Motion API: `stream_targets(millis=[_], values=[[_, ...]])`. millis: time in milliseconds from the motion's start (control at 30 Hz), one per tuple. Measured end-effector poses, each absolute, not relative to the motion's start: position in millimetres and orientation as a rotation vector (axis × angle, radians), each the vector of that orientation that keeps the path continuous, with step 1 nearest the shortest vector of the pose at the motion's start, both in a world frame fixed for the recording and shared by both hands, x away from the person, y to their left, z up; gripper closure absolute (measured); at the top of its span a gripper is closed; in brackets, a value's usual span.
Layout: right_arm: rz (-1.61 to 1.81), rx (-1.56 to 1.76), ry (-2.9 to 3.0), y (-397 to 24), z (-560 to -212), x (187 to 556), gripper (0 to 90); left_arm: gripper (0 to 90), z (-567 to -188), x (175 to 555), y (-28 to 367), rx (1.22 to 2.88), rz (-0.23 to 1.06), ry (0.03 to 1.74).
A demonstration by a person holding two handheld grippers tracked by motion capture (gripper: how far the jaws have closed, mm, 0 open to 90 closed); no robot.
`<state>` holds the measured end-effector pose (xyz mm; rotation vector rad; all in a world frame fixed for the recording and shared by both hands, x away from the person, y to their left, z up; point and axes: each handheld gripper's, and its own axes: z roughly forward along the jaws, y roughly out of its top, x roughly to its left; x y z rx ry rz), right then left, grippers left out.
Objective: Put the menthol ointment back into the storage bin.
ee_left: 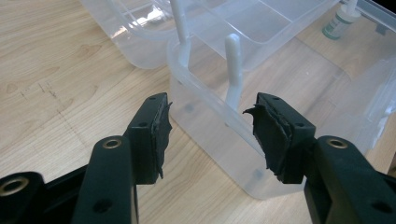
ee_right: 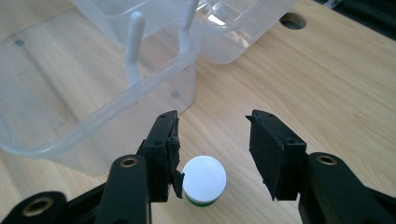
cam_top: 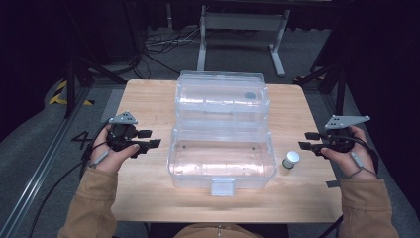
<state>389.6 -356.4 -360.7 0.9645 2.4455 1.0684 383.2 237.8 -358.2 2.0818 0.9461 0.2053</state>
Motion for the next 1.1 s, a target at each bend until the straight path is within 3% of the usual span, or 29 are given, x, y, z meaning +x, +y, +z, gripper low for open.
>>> stream_targets(millis=[1100], values=[[0.818,0.900,2.713,-343,-395,405,46.8,46.7,-360,379,244,2.085,0.207,0.960]])
